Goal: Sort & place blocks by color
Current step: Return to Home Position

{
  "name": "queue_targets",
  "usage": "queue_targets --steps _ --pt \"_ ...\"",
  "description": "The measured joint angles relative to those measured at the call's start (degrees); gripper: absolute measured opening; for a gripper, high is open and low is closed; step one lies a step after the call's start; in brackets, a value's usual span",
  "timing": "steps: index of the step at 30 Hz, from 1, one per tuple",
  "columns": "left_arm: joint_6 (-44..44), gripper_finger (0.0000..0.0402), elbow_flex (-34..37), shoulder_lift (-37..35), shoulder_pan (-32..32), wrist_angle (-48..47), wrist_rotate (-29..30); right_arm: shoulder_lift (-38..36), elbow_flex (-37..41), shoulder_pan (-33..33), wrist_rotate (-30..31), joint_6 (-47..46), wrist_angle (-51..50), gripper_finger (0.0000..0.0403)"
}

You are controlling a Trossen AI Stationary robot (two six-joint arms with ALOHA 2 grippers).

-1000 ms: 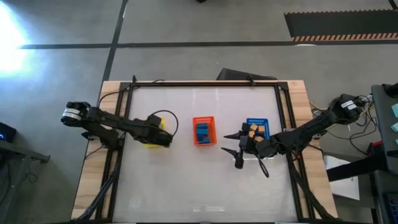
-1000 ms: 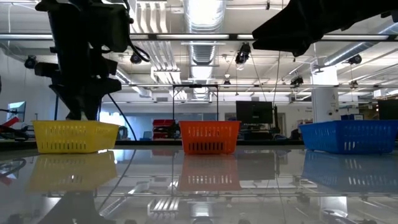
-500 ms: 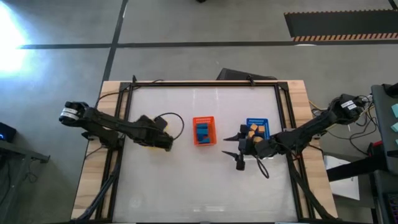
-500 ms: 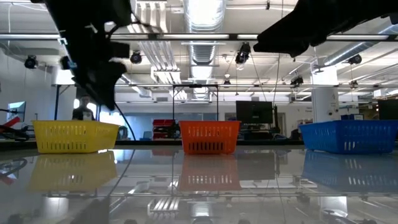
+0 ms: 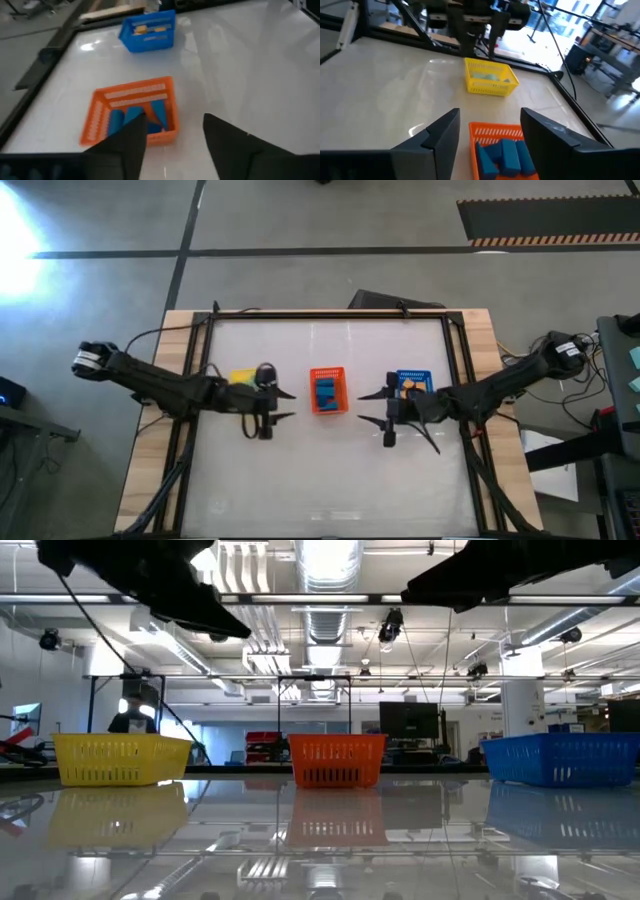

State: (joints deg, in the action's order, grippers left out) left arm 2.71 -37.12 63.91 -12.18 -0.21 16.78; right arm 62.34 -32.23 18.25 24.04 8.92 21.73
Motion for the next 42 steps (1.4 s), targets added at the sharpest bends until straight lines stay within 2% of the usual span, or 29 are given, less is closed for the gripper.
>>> queue_targets --steps 7,14,25,30,36,42 --pt "0.1 0.008 9.5 -11.7 2.9 3.4 -0.4 -4.6 2.3 -8.8 -10.1 3.4 -0.1 0.0166" --pt "-2.2 0.0006 18.5 -22.5 3.2 7.4 -0.5 -12.6 7.9 -15.5 -12.6 5.3 -0.4 0.0138" --pt "-2.4 0.0006 31.4 -34.6 3.2 16.8 -0.5 -30.4 20.9 -17.1 -19.5 2.6 -0.4 0.0109" --pt "-2.5 0.0006 35.8 -38.1 3.2 19.7 -0.5 -39.0 26.1 -17.1 -19.6 0.9 -0.5 0.0102" --pt "-2.8 0.0006 36.6 -41.0 3.2 18.4 -0.5 -47.6 30.2 -17.2 -19.5 0.9 -0.7 0.0092" --pt "-2.6 0.0006 36.6 -42.6 3.2 17.6 -0.5 -54.3 30.6 -17.2 -19.5 -0.1 -8.7 0.0076"
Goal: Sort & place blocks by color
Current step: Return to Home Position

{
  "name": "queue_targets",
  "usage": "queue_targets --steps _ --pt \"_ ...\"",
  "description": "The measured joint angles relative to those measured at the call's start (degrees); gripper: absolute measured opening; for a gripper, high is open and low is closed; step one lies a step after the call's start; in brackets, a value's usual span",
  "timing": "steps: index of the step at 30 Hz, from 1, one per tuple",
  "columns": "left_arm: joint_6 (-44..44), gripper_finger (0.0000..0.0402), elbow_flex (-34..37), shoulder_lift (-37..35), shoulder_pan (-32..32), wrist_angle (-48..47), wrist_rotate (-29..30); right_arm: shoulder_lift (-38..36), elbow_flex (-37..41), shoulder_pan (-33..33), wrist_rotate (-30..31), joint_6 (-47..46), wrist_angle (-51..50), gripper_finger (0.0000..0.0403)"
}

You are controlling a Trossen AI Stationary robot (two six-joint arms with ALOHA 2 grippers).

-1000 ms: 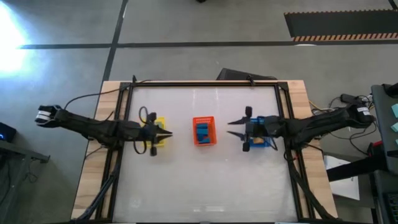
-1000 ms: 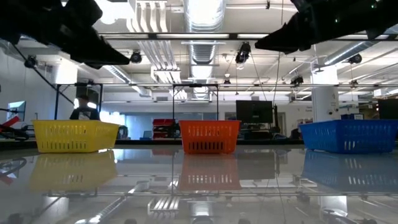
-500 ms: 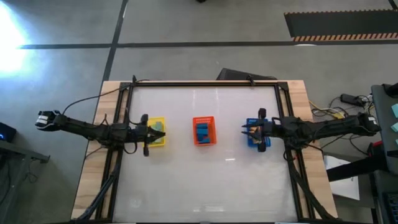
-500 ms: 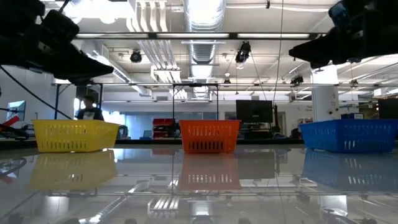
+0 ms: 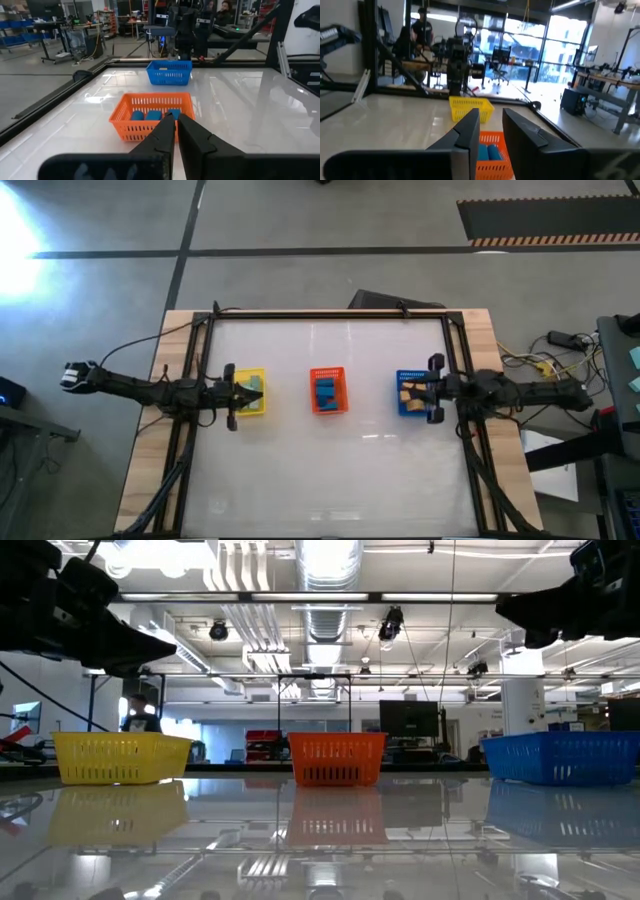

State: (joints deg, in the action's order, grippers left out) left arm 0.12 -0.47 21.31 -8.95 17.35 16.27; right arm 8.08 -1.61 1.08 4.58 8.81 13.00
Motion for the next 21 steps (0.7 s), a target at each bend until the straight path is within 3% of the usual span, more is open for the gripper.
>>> queue_targets --steps 9,21 --pt "-0.8 0.0006 0.1 0.0 0.0 0.1 0.0 -8.0 0.0 0.0 0.0 -1.0 -8.2 0.0056" --pt "-2.8 0.0006 0.1 0.1 0.0 0.1 0.0 -7.2 0.9 0.0 -0.1 -3.8 -11.4 0.0054"
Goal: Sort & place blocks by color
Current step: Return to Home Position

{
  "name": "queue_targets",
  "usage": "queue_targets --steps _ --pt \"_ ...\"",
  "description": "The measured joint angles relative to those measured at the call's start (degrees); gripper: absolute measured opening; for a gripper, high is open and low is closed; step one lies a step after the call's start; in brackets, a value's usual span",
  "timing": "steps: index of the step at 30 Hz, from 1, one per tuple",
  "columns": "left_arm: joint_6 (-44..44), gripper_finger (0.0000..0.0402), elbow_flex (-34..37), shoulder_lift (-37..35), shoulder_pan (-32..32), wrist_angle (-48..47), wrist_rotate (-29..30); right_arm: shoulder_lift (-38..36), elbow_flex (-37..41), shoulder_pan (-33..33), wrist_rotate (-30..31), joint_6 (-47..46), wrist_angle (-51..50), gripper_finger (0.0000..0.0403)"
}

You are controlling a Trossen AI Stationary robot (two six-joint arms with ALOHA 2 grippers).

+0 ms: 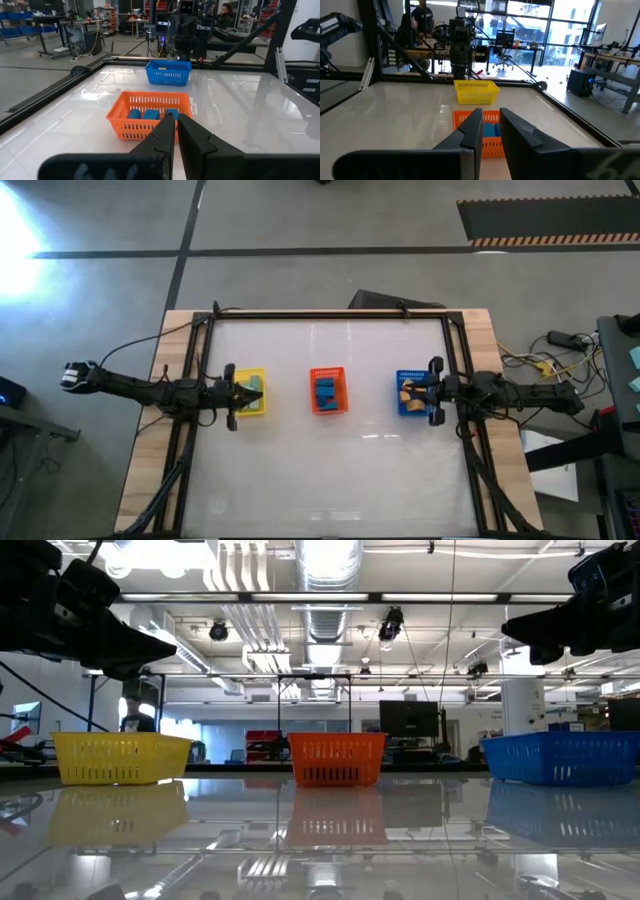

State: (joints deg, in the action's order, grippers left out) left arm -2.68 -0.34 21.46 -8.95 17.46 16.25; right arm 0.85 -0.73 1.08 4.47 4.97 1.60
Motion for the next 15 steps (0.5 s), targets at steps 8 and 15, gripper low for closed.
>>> queue_targets --steps 8,15 --pt "0.0 0.0006 0.0 1.8 0.0 0.0 1.2 0.8 0.0 0.0 0.4 1.4 -0.1 0.0054" --pt "0.0 0.0006 0.1 3.5 0.0 0.0 1.4 0.8 0.0 0.0 0.5 1.6 -0.2 0.0054"
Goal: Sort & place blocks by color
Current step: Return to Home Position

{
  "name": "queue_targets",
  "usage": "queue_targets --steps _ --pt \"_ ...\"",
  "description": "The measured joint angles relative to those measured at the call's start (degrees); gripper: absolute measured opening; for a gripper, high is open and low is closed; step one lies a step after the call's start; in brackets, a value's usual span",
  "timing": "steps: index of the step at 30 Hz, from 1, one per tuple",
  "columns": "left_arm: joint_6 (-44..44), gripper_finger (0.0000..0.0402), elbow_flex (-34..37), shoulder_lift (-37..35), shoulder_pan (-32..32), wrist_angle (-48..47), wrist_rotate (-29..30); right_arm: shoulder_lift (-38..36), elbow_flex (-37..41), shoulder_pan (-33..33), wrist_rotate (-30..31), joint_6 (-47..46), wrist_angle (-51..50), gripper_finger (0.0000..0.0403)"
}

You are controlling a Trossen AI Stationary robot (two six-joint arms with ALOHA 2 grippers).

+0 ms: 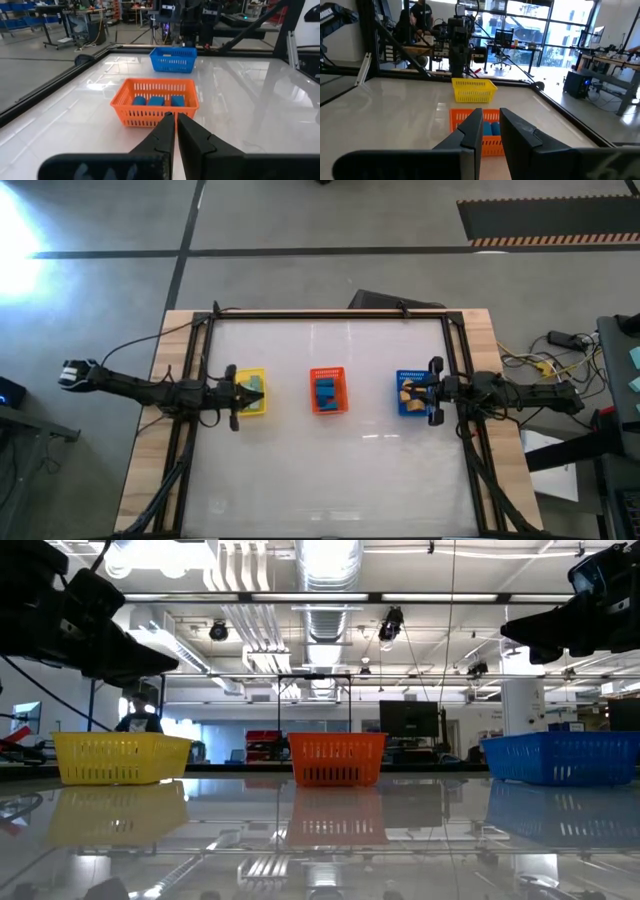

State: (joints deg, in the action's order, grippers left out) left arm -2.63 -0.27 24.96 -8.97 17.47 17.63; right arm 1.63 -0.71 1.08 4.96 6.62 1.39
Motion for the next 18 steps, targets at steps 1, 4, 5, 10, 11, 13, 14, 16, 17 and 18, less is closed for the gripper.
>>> queue_targets --steps 1,4,5,10,11,13,14,16,17,18 --pt "0.0 0.0006 0.0 0.3 0.0 0.0 0.0 0.0 0.0 0.0 0.0 -0.2 0.0 0.0054" --pt "0.0 0.0006 0.0 1.1 0.0 0.0 0.0 0.0 0.0 0.0 0.1 -0.1 0.2 0.0054" --pt "0.0 0.0006 0.0 1.4 0.0 0.0 0.0 0.0 0.0 0.0 0.1 0.0 0.4 0.0054" --pt "0.0 0.0006 0.0 3.2 0.0 0.0 0.3 0.0 0.0 0.0 0.2 -0.6 0.5 0.0054" --pt "0.0 0.0006 0.0 3.6 0.0 0.0 0.3 0.0 0.1 0.0 0.2 -0.6 0.5 0.0054" --pt "0.0 0.0006 0.0 4.4 0.0 0.0 0.3 0.0 0.1 0.0 0.2 -0.6 0.5 0.0054" --pt "0.0 0.0006 0.0 4.7 0.0 0.0 0.3 0.0 0.1 0.0 0.2 -0.6 0.5 0.0054" --pt "0.0 0.0006 0.0 5.5 0.0 0.1 0.2 -0.1 0.0 0.0 0.1 -0.6 0.5 0.0054" --pt "0.0 0.0006 0.0 5.8 0.0 0.0 0.3 0.2 0.0 0.0 0.5 -0.7 0.6 0.0054" --pt "0.0 0.0006 0.0 6.2 0.0 0.0 0.2 0.3 0.0 0.0 0.6 -0.6 0.6 0.0054"
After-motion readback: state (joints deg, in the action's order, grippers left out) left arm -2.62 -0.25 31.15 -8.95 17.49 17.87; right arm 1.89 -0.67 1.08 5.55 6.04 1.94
